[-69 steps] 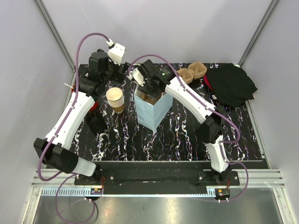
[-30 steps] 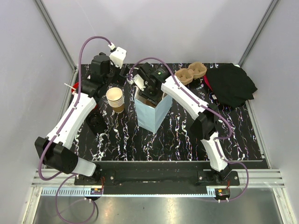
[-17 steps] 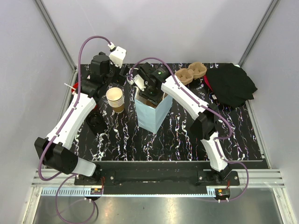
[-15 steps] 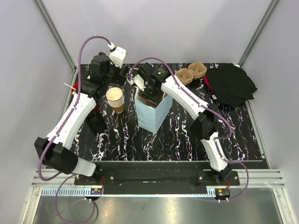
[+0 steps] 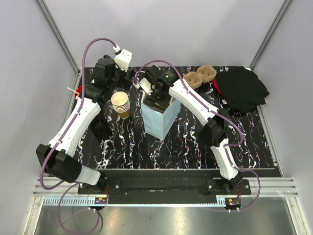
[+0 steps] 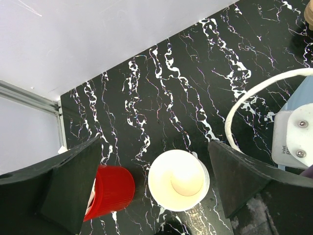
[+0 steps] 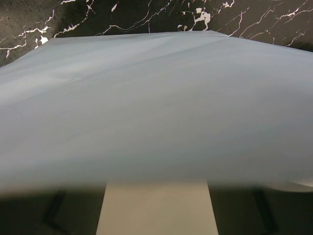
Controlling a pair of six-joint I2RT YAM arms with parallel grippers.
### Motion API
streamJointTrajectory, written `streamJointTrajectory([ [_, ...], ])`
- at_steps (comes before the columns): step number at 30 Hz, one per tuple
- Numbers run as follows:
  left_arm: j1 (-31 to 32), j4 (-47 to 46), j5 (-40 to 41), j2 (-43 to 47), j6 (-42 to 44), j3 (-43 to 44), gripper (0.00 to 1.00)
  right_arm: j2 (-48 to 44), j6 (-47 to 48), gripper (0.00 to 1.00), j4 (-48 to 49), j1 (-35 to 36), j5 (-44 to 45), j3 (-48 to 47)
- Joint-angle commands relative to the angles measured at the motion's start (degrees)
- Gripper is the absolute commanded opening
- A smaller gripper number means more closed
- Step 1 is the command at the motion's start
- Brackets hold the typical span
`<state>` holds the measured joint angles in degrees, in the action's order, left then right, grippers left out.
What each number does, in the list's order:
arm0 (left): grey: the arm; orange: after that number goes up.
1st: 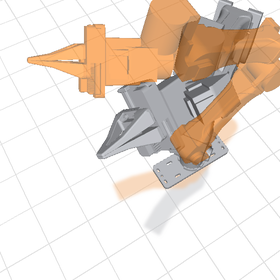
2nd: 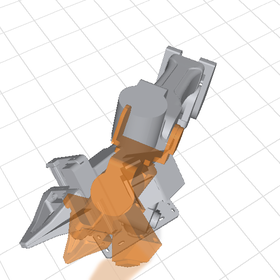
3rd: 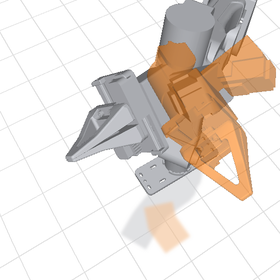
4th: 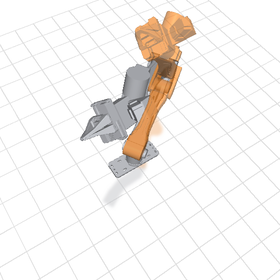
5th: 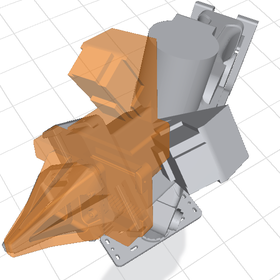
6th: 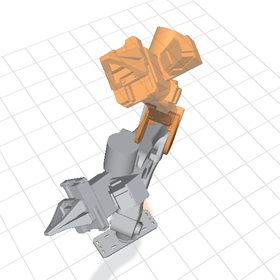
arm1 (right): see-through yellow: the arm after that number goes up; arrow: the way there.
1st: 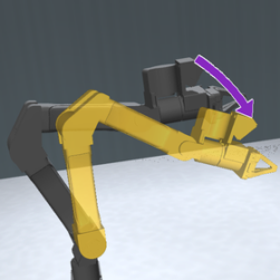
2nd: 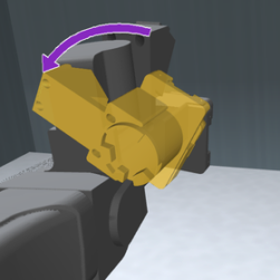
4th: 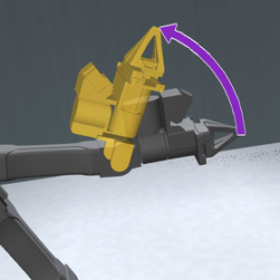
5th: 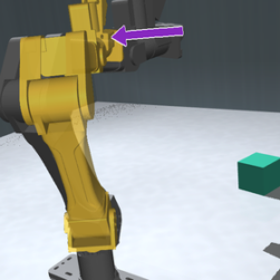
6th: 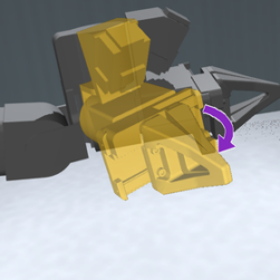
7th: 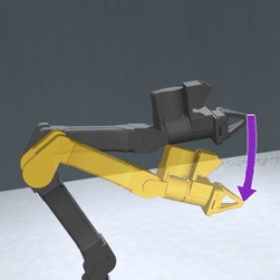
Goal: Pack the takeout coffee
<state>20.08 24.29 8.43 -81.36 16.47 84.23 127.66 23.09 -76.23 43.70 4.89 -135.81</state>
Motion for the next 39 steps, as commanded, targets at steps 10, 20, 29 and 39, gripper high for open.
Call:
streamJointTrajectory([
  [10, 0.2, -2.2, -0.2, 2.0, -0.6, 0.8, 0.99, -3.8, 2.1, 0.98, -2.4, -0.3, 0.4, -8.2],
  [20, 0.2, -1.2, 0.2, 2.1, -0.5, 1.8, 0.99, -7.6, 2.4, 1.00, -3.5, -0.3, 1.3, -11.3],
  [29, 0.3, -0.7, 0.3, 2.2, -0.4, 2.9, 0.99, -13.0, 2.5, 0.99, -3.5, -0.2, 1.1, -12.3],
  [39, 0.5, -0.3, 0.5, 2.5, -0.3, 3.2, 0.99, -17.8, 2.7, 1.00, -3.1, -0.3, 1.7, -12.3],
])
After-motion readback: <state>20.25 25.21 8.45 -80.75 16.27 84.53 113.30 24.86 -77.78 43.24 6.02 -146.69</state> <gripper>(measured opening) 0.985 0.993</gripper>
